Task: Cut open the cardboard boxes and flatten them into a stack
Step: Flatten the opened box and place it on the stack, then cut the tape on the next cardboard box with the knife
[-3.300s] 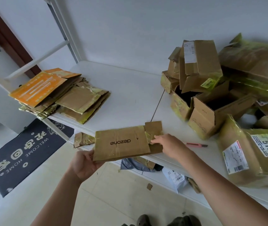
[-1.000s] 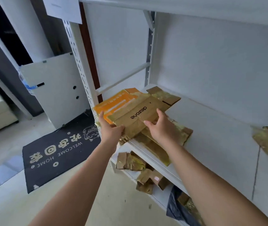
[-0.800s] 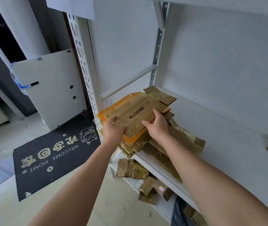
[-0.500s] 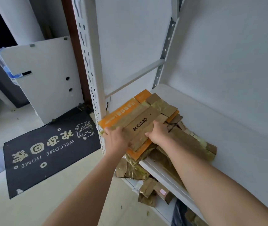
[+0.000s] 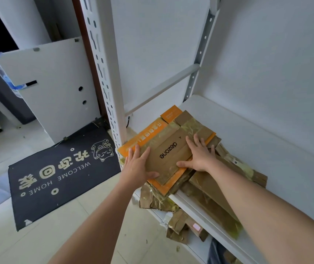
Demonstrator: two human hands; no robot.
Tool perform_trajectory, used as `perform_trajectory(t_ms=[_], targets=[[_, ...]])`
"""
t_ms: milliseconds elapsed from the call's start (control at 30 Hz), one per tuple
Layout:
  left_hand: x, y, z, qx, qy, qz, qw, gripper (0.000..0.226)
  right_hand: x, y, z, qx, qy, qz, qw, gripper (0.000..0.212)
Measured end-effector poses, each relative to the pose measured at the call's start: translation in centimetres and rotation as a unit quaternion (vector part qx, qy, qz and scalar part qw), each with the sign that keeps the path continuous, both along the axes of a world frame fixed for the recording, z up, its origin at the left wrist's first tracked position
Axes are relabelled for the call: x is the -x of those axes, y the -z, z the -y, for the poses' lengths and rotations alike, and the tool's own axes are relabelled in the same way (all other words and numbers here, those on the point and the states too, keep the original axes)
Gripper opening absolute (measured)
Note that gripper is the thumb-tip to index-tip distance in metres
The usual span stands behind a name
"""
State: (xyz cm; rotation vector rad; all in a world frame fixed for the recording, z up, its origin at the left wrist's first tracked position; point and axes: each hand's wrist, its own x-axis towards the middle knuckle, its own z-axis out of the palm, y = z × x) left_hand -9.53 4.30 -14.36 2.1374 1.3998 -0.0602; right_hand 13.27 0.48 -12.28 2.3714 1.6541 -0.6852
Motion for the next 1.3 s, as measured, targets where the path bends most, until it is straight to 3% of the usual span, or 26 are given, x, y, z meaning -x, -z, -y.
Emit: perform_trajectory(t_ms=[200,333,533,767,1033,1133,1300], targets=[[-0.4,0.0,0.4,-0.042,0.005,-0.056,0.998,0.097,0.2,0.0,-0.1,-0.003,0.003,0.032,0.999,0.116],[-1.7,-1.7,2.2,-0.068,-0.009,-0.088,0.994,0.082,2.2,-1.1,1.4,-0.044,0.016,0.04,0.998,0.097],[-4.7,-6.8,5.0,-0.132,0.038,-0.001,0.99,0.066,0.6,-3.9,8.2,-0.194,0.024,0.062,0.979,0.073],[-15.2,-9.1,13.0,-0.088,0.16,0.031,0.983,0.066,-7.7,-6.8,23.4,-0.183,0.182,0.096,0.961,0.067],[-26.1,-9.6,25.8,-0.049,0.323,-0.007,0.945,0.07,-17.6,-8.2,43.7,-0.173,0.381,0.189,0.888,0.068],[-28.4,-9.5,29.1,-0.041,0.336,-0.015,0.941,0.069,-19.9,-8.3,47.9,-0.187,0.388,0.243,0.869,0.073],[-31.8,-9.0,33.3,-0.029,0.329,-0.021,0.944,0.068,-23.7,-9.6,50.6,-0.338,0.345,0.341,0.806,0.063]])
